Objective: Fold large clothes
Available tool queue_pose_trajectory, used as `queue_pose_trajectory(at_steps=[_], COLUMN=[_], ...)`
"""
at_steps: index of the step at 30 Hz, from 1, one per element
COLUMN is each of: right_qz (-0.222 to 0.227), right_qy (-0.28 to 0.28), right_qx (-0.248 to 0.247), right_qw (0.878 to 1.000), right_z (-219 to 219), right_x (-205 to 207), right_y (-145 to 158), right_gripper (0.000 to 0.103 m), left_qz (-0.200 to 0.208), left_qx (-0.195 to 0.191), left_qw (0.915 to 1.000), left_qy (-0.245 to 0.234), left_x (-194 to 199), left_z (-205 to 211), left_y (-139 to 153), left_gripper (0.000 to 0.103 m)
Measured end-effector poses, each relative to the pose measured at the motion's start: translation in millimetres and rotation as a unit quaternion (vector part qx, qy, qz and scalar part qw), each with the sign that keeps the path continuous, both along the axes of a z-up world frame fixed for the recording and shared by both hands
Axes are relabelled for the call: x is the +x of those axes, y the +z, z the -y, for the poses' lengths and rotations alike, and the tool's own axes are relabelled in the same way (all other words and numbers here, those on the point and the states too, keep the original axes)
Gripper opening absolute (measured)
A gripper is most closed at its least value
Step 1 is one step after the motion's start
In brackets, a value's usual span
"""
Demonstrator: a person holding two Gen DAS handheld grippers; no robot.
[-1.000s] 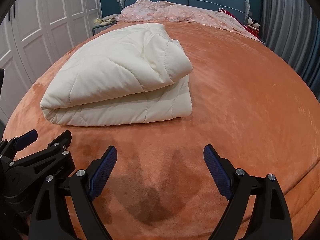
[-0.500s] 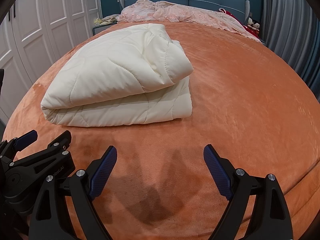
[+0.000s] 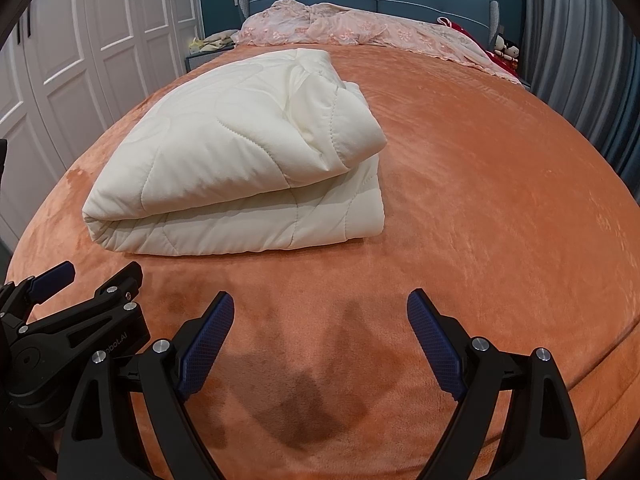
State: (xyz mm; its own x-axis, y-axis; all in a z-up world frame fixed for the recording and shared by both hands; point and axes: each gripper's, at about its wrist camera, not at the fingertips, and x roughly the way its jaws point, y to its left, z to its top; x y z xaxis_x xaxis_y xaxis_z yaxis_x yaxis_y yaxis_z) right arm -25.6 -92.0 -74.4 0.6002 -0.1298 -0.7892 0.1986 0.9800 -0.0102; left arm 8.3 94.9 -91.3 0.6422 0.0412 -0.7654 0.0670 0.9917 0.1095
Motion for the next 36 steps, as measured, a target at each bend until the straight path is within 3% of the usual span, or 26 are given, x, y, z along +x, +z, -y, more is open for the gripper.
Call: queue_pose_trajectory(at_steps=[4,7,25,30,32,36], right_qz=[-0.002,0.000,0.000,-0.002,-0.002,-0.004], right_qy=[-0.001,-0.003,-0.016,-0.023,-0.023,-0.015], right_qx=[0.007,0.009,0.014,0.015,0.021,0.011], right_qw=[1.000,1.000,1.000,1.000,0.999,1.000], right_z=[4,5,8,15,18,15], right_x=[2,2,8,10,10,10], right_y=[3,5,2,0,-1,-2], right_gripper=[0.086,0.086,0.086,0.086,0.086,0.086], left_qz=[0.007,0.010,0.010,0.002,-0.007,-0.030], left_qx=[-0.002,-0.014,0.030,0.025,0.022,-0.005], left_qw=[1.0000,0.9997,0.9995,0.9997,0.9997,0.9995], left_qy=[-0.005,-0.017,-0.005,-0.006,-0.003,-0.001], left_x=[-2,-3,4,9,11,14], left_z=[0,1,13,15,14,10], left_y=[2,3,0,-3,-5,-8], left_gripper=[0.073,0.064,0.065,0.077,0.090,0.091])
